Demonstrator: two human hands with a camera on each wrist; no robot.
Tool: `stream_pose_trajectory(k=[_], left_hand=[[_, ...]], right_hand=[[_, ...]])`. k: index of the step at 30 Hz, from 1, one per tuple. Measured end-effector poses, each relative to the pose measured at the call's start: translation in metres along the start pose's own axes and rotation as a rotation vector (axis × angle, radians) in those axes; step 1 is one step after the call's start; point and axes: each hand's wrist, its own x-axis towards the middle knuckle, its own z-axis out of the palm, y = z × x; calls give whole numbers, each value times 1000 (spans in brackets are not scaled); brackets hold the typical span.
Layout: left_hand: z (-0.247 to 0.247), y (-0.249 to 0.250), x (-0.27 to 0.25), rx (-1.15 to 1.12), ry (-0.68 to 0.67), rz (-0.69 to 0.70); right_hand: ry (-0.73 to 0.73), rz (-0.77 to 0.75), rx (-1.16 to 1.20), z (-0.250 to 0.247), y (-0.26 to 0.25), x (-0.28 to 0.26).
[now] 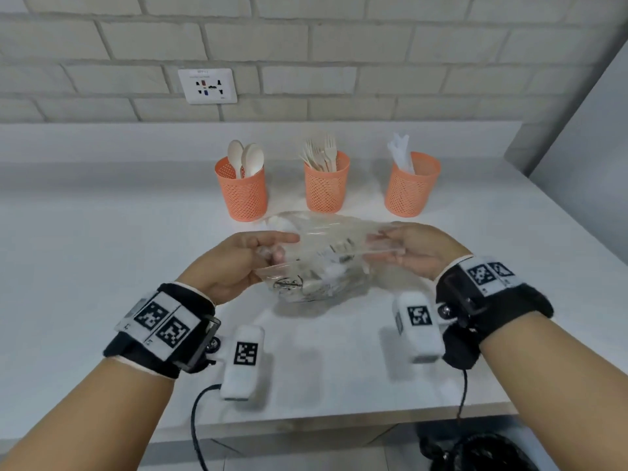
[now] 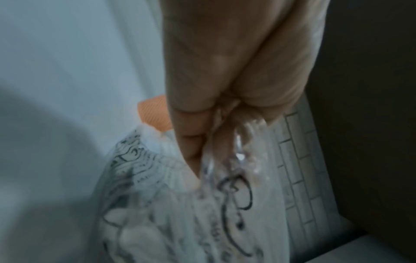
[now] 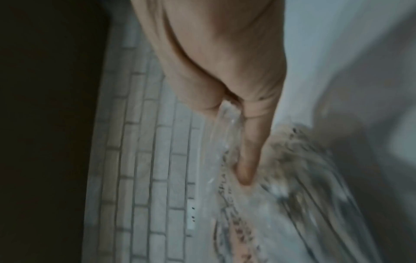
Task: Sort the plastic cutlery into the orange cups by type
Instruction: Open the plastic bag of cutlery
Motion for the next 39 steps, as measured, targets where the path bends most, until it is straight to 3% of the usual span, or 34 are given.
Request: stream_pose_trajectory(k=[3, 6, 8, 10, 12, 14, 17, 19, 26, 30, 32, 34, 36, 38, 39], left_hand=[[6, -5, 6, -89, -122, -86], [12, -8, 18, -189, -103, -175], [15, -11, 25, -65, -85, -199], [23, -12, 30, 198, -107, -219], [30, -11, 35, 288, -97, -251], [34, -8, 41, 63, -24, -286], [34, -5, 47, -559, 124, -285], [32, -6, 47, -721, 140, -272], [27, -3, 34, -665, -30, -242], [23, -9, 42, -717, 26, -193], [28, -10, 43, -744, 76, -226], [34, -11, 43, -626, 73, -277], [42, -8, 40, -316, 176, -216], [51, -4, 35, 144, 359, 35], [58, 0, 31, 360, 348, 209]], right_hand=[[96, -3, 308, -2, 0, 14], [122, 37, 271, -3, 13, 19], [122, 91, 247, -6, 17, 14], [41, 110, 238, -17, 19, 13], [-40, 111, 186, -23, 15, 8], [-84, 136, 136, -28, 11, 6], [-105, 129, 71, -29, 8, -2], [-179, 111, 71, -31, 8, -3], [-174, 50, 78, -57, 9, 15], [-105, 22, 276, -54, 8, 20], [-34, 94, 335, -48, 10, 25], [82, 131, 102, -42, 9, 29], [153, 110, -337, -36, 4, 24], [171, 0, -740, -31, -4, 15], [181, -99, -853, -28, -8, 9]])
